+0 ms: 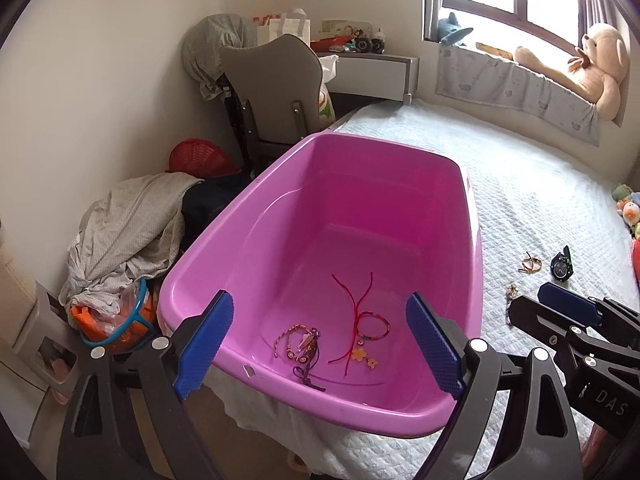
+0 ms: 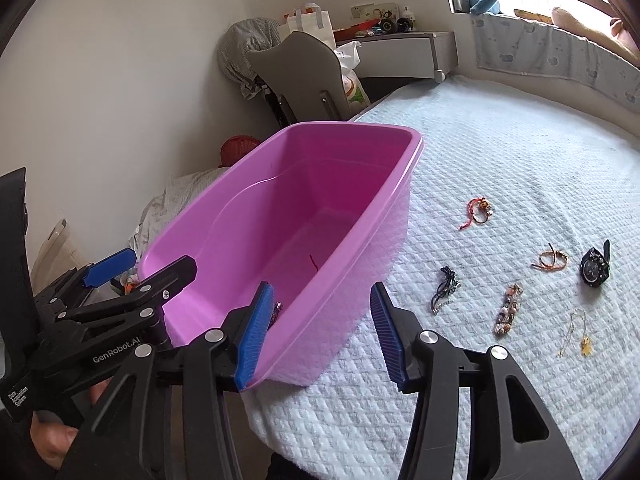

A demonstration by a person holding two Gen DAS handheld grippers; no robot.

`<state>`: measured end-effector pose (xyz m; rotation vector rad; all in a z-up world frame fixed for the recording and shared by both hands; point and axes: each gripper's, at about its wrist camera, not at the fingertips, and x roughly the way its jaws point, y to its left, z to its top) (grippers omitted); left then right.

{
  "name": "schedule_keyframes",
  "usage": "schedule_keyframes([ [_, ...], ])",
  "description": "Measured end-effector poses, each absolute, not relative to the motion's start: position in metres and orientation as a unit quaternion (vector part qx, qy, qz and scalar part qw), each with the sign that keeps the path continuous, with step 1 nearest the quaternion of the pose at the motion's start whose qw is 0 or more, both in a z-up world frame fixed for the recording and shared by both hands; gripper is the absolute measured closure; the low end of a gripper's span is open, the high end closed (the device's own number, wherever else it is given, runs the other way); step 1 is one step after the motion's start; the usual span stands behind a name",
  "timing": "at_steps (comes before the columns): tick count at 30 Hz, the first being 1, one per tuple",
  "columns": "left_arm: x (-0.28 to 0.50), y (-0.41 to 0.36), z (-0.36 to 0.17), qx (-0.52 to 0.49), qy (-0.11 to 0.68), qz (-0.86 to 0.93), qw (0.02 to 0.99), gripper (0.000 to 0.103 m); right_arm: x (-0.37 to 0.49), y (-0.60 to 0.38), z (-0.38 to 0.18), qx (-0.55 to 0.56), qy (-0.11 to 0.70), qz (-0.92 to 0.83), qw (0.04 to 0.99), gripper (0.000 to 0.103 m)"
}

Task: Organize jewelry
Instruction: 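Move both grippers back over the remaining jewelry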

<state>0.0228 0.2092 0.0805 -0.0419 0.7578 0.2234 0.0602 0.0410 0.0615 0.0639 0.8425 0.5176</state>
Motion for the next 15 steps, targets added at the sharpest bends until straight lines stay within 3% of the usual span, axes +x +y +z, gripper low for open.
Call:
schedule_keyframes([
  [15,-0.001,0.141,0.081,0.006,0.366,0.058,0.929,0.015,0.017,-0.05,0.045,0.066,0.401,0.18,0.896,0.054],
])
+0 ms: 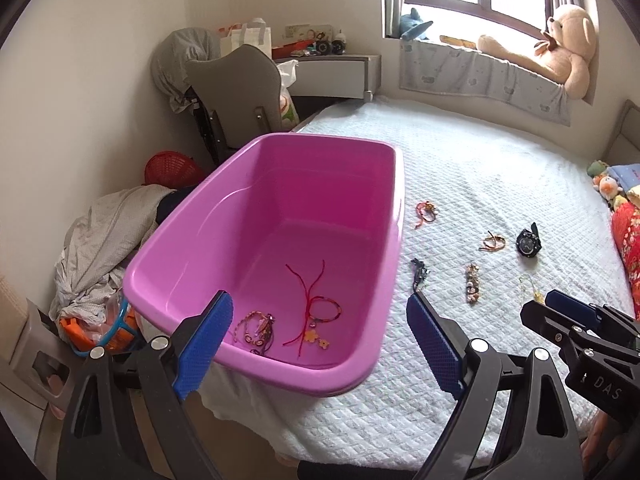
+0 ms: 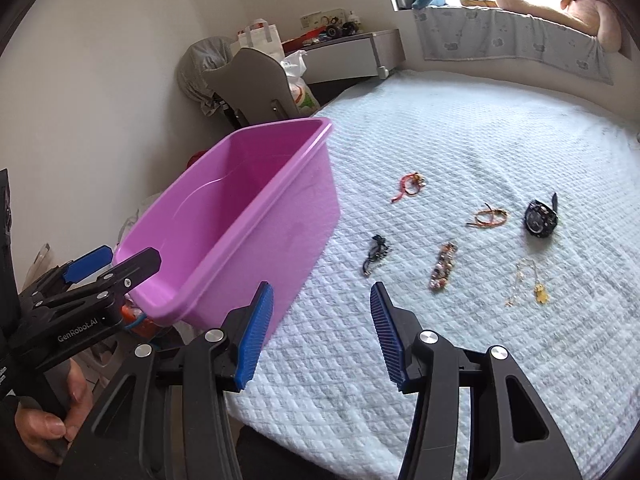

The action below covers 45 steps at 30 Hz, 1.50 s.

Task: Organize jewelry
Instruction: 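Move both grippers back over the remaining jewelry, then grasp the beaded charm bracelet with the left gripper while the right grasps the yellow bear pendant necklace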

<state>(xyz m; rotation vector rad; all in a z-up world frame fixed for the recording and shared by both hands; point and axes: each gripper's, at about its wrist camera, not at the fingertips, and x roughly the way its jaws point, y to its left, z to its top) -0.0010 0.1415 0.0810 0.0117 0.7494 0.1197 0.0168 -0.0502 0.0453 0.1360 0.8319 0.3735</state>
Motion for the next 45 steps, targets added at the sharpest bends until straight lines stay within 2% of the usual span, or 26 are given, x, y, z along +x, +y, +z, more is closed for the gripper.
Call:
schedule_keyframes([
  [17,0.017,0.021,0.031,0.03,0.396,-0.055,0.916,0.015,-0.022,-0.175,-0.003,0.106,0.422,0.042,0.899,0.053],
  [20,0.026,0.011,0.018,0.029,0.408,-0.058,0.911,0.015,-0.024,-0.188,-0.009,0.108,0.424,0.028,0.899,0.051],
  [45,0.117,-0.012,-0.074,0.033,0.453,-0.012,0.891,0.015,0.072,-0.236,-0.096,0.102,0.465,0.007,0.879,0.051],
])
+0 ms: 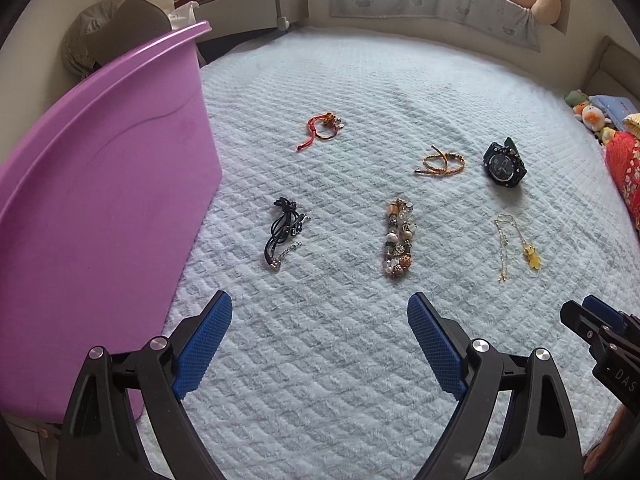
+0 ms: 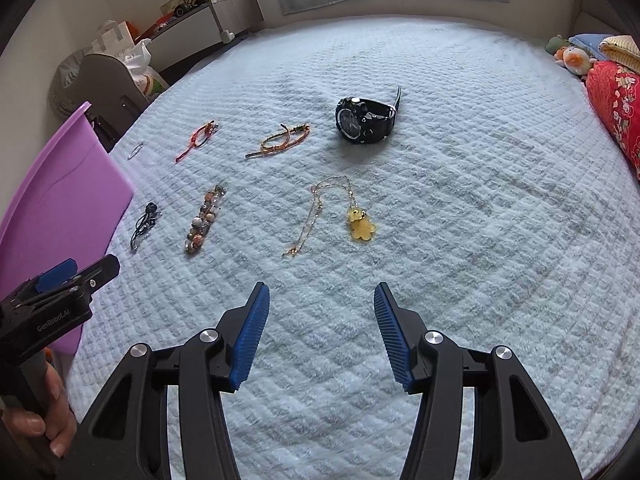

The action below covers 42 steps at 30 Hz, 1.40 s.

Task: Organize jewelry
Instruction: 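Grasp the beaded charm bracelet with the left gripper while the right grasps the yellow bear pendant necklace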

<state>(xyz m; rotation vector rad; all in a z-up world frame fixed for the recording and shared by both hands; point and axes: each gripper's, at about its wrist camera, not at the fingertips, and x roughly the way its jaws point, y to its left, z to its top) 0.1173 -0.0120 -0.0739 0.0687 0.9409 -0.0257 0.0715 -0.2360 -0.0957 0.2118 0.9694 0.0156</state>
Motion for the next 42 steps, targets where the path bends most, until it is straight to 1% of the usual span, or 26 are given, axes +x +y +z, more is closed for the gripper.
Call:
schedule_keyframes([
  [6,0.138,-0.021,-0.09,0.036,0.457,-0.013,0.888,0.015,0.093,-0.243,-0.109,0.115,0.465,0.001,0.878,0.051],
  [13,0.157,-0.033,-0.105,0.044,0.46,-0.02,0.886,0.015,0.113,-0.239,-0.12,0.106,0.467,0.0,0.878,0.051],
  [24,0.182,-0.055,-0.114,0.053,0.455,-0.031,0.888,0.015,0.144,-0.243,-0.133,0.098,0.475,-0.007,0.875,0.051],
  [29,0.192,-0.061,-0.122,0.056,0.456,-0.029,0.888,0.015,0.156,-0.246,-0.136,0.093,0.476,-0.011,0.874,0.045],
  [33,0.196,-0.064,-0.127,0.057,0.457,-0.029,0.887,0.015,0.164,-0.246,-0.14,0.086,0.48,-0.014,0.873,0.043],
  [35,0.197,-0.065,-0.129,0.059,0.457,-0.029,0.887,0.015,0.166,-0.245,-0.143,0.084,0.482,-0.013,0.872,0.039],
  [42,0.201,-0.066,-0.137,0.062,0.46,-0.028,0.885,0.015,0.159,-0.247,-0.149,0.074,0.47,-0.02,0.879,0.039],
])
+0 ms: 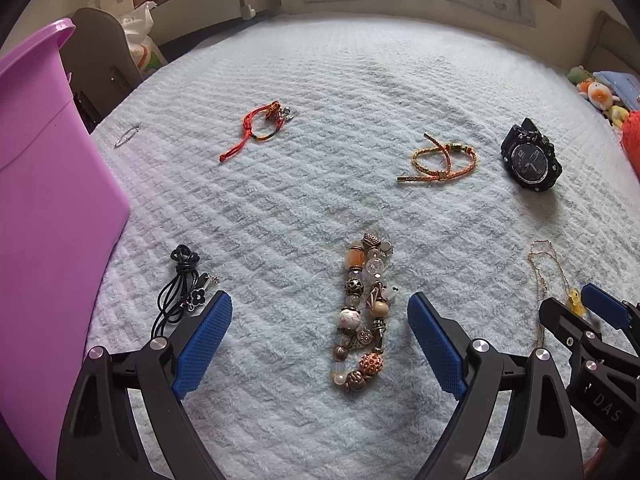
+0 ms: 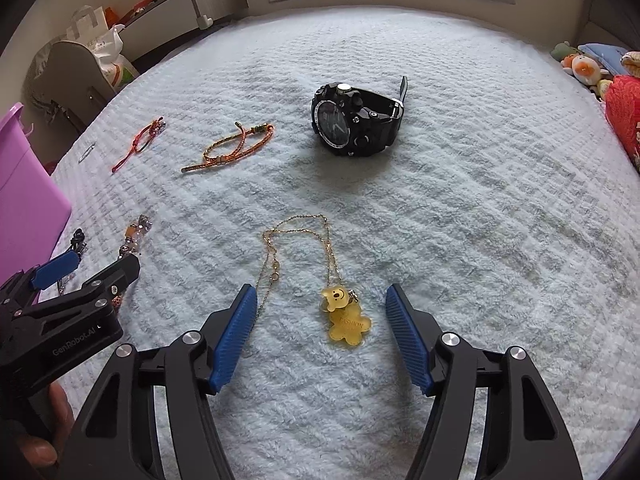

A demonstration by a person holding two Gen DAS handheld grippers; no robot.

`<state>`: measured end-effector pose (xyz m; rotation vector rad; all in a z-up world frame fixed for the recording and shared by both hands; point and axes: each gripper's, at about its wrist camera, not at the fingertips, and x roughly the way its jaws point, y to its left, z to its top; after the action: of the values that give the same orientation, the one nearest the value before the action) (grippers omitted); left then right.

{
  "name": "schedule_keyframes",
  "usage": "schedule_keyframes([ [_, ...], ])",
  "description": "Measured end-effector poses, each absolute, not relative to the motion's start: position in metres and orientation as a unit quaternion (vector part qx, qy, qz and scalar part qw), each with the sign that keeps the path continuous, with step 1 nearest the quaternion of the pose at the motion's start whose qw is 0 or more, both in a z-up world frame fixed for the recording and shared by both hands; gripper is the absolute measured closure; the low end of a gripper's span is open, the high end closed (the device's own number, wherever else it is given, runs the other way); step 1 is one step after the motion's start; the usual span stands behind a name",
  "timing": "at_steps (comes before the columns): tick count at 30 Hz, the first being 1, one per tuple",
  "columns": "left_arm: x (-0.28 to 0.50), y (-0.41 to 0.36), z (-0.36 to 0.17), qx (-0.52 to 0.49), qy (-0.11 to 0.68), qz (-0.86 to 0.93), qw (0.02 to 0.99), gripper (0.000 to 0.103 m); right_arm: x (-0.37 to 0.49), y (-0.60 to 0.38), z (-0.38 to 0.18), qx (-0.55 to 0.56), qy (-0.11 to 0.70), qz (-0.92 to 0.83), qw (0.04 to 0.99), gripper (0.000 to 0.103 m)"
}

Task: Organize jewelry
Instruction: 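Grasp the beaded charm bracelet with the left gripper while the right grasps the yellow bear pendant necklace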

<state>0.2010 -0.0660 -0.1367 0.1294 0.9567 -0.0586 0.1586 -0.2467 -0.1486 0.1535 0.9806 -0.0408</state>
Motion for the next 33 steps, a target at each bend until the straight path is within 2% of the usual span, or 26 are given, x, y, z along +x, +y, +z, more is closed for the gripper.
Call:
schedule_keyframes([
  [11,0.202,-0.063,-0.149,0.056,0.464,-0.027,0.884,0.012,0.151,-0.245,-0.155,0.04,0.452,-0.013,0.891,0.042],
  [15,0.204,-0.062,-0.154,0.054,0.464,-0.019,0.884,0.007,0.151,-0.242,-0.157,0.027,0.449,-0.022,0.893,0.055],
  [16,0.204,-0.061,-0.155,0.053,0.464,-0.018,0.884,0.006,0.151,-0.243,-0.156,0.028,0.448,-0.02,0.894,0.062],
  [17,0.205,-0.061,-0.155,0.051,0.465,-0.017,0.884,0.006,0.15,-0.243,-0.155,0.026,0.446,-0.021,0.894,0.076],
  [18,0.206,-0.06,-0.156,0.049,0.465,-0.017,0.884,0.006,0.15,-0.243,-0.155,0.024,0.445,-0.026,0.895,0.083],
  [23,0.206,-0.06,-0.156,0.046,0.465,-0.019,0.884,0.007,0.15,-0.246,-0.153,0.034,0.442,-0.023,0.896,0.083],
  [26,0.204,-0.058,-0.154,0.04,0.463,-0.031,0.885,0.019,0.148,-0.247,-0.151,0.042,0.439,-0.022,0.897,0.083],
  [28,0.197,-0.06,-0.151,0.041,0.458,-0.039,0.887,0.037,0.146,-0.249,-0.15,0.048,0.439,-0.02,0.897,0.083],
  [29,0.194,-0.062,-0.15,0.041,0.457,-0.044,0.887,0.041,0.146,-0.25,-0.15,0.051,0.44,-0.018,0.896,0.083],
  [32,0.188,-0.062,-0.146,0.037,0.455,-0.052,0.888,0.062,0.143,-0.252,-0.148,0.059,0.439,-0.016,0.897,0.083],
  [33,0.187,-0.062,-0.145,0.031,0.458,-0.059,0.886,0.073,0.142,-0.252,-0.147,0.062,0.439,-0.015,0.896,0.083],
])
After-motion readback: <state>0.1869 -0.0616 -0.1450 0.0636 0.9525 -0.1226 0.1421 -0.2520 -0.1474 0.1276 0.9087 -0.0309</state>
